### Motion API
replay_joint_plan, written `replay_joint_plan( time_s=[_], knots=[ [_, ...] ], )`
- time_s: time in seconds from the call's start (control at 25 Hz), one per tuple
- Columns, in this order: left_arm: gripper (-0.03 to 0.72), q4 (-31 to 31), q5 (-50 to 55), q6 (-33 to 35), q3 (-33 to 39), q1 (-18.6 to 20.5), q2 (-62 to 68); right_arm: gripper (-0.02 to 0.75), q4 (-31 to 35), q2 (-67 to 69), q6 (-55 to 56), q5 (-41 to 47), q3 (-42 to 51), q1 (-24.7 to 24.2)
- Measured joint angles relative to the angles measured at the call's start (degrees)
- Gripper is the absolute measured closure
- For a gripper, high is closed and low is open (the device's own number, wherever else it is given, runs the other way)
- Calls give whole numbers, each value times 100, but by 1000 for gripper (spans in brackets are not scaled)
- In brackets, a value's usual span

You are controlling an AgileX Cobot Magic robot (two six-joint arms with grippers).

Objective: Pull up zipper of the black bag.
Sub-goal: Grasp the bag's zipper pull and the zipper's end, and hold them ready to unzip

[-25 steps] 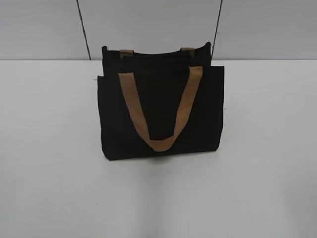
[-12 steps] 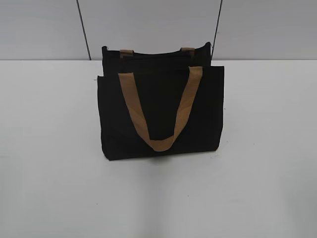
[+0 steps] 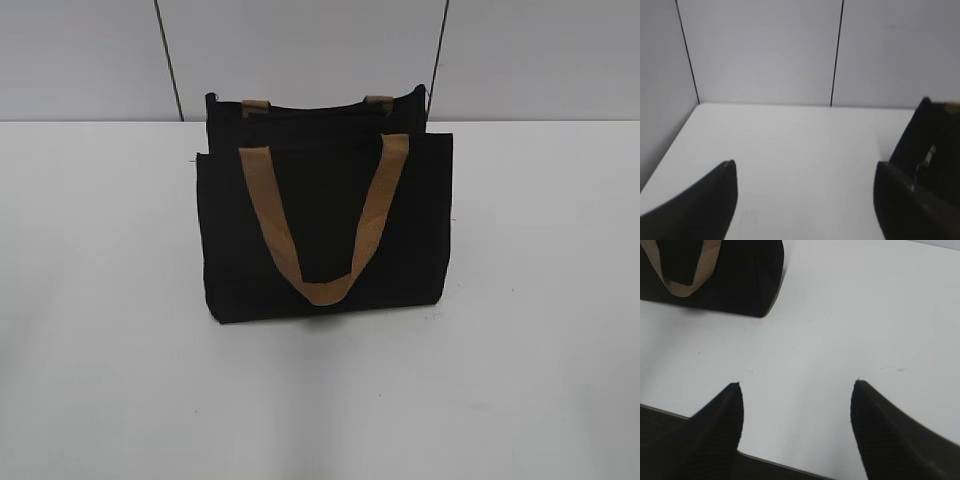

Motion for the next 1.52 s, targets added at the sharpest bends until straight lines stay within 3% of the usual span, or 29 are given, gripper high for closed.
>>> replay_joint_plan(
  time_s=[0.12,0.44,0.64,0.88,1.04,1.36,1.52],
  knots=[
    [80,-49,-1367,146,235,0,383,217,0,0,0,0,0,0],
    [99,41,-5212,191,1763,0,2033,217,0,0,0,0,0,0],
    [101,1025,-6231,2,1849,6,3492,217,0,0,0,0,0,0],
    [120,2614,-6801,-900,1368,6,5447,217,0,0,0,0,0,0],
    [124,3056,-7584,-1475,1224,6,6303,217,0,0,0,0,0,0],
    [125,3808,-9220,-1592,1194,6,7657,217,0,0,0,0,0,0],
    [125,4163,-9513,-1596,961,6,8650,217,0,0,0,0,0,0]
  ],
)
